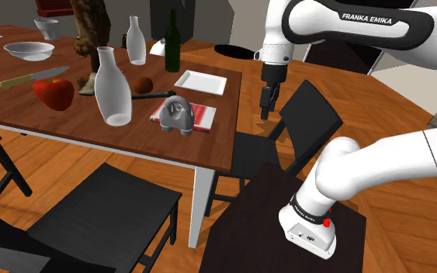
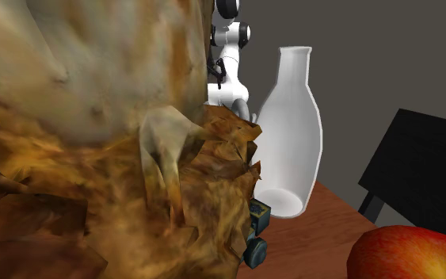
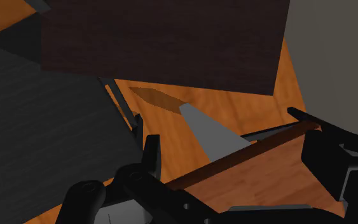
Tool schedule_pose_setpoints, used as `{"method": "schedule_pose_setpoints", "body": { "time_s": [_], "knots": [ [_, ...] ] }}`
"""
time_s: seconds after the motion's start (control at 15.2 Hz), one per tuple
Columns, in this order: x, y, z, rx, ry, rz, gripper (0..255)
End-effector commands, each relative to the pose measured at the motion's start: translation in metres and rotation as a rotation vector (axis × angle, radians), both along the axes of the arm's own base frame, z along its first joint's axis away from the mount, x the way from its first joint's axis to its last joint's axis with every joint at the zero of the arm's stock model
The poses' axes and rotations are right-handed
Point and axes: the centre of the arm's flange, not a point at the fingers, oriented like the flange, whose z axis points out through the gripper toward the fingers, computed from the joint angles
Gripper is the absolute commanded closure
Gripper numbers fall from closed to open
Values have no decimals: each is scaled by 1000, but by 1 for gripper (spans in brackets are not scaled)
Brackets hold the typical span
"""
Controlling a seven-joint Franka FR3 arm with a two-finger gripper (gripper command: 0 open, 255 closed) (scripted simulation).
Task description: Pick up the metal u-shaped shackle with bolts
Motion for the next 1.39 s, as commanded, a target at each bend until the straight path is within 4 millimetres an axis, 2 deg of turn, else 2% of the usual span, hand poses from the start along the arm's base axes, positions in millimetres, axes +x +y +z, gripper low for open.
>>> {"method": "schedule_pose_setpoints", "body": {
  "time_s": [0.0,0.66,1.32],
  "knots": [
    [0,0,0,0,0,0,0],
    [108,73,7,-25,-41,75,0],
    [210,154,17,-49,-82,150,0]
  ]
}}
